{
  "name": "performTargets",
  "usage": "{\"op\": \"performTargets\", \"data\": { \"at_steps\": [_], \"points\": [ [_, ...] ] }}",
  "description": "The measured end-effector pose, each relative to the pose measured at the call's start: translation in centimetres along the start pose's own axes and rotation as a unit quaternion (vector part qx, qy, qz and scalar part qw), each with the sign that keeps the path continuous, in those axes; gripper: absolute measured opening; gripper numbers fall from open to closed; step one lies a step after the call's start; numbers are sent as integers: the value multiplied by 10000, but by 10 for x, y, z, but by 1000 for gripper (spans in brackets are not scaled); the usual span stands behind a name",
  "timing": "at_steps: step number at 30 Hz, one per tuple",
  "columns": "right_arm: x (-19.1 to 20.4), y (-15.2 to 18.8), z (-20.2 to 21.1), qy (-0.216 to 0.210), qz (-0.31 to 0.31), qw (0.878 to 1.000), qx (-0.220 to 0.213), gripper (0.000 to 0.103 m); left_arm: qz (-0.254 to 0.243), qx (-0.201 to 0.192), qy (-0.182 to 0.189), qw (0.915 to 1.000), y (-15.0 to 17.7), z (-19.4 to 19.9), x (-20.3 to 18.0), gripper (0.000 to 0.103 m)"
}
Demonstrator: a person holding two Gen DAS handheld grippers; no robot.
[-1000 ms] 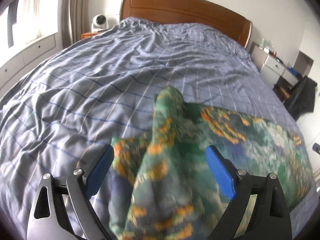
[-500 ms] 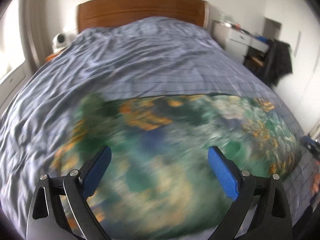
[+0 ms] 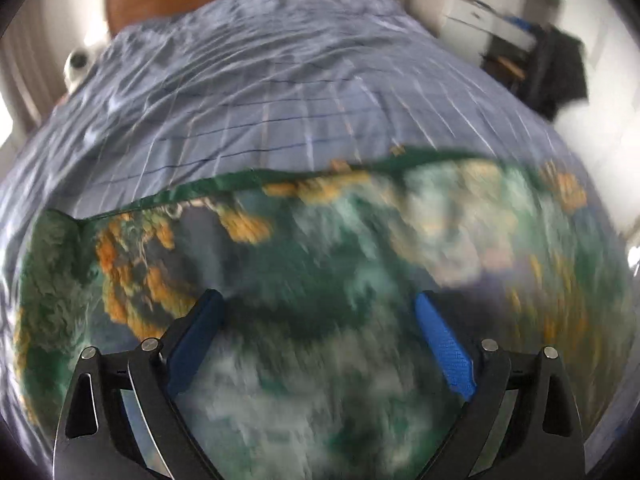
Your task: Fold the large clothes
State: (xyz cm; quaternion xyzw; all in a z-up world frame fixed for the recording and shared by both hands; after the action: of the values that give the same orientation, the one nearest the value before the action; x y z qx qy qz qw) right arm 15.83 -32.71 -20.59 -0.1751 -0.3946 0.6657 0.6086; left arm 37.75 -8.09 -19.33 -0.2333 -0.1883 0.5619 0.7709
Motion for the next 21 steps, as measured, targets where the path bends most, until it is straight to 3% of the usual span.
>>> {"op": "performTargets", "data": {
  "at_steps": [11,21],
  "points": [
    [-6,-2,11,40,-237,9996,-158,66,-345,-419,102,9985,67,59,-21,97],
    [-11,21,8,222,-317,9992,133,66,-445,-468,264,9976,117,86,-37,99]
  ]
}}
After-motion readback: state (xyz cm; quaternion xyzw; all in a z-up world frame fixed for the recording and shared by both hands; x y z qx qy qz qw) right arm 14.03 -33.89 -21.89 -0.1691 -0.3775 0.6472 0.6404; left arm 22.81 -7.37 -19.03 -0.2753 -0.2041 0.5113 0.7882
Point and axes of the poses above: each gripper's, at about its wrist camera, not at the fingertips, and z roughly against the way its jaws point, x to its left, y to its underside, the point moved 6 cm from there along -z, roughly the way its jaws point, and after that the axes turned 1 degree about -y, right-handed, at the moved point
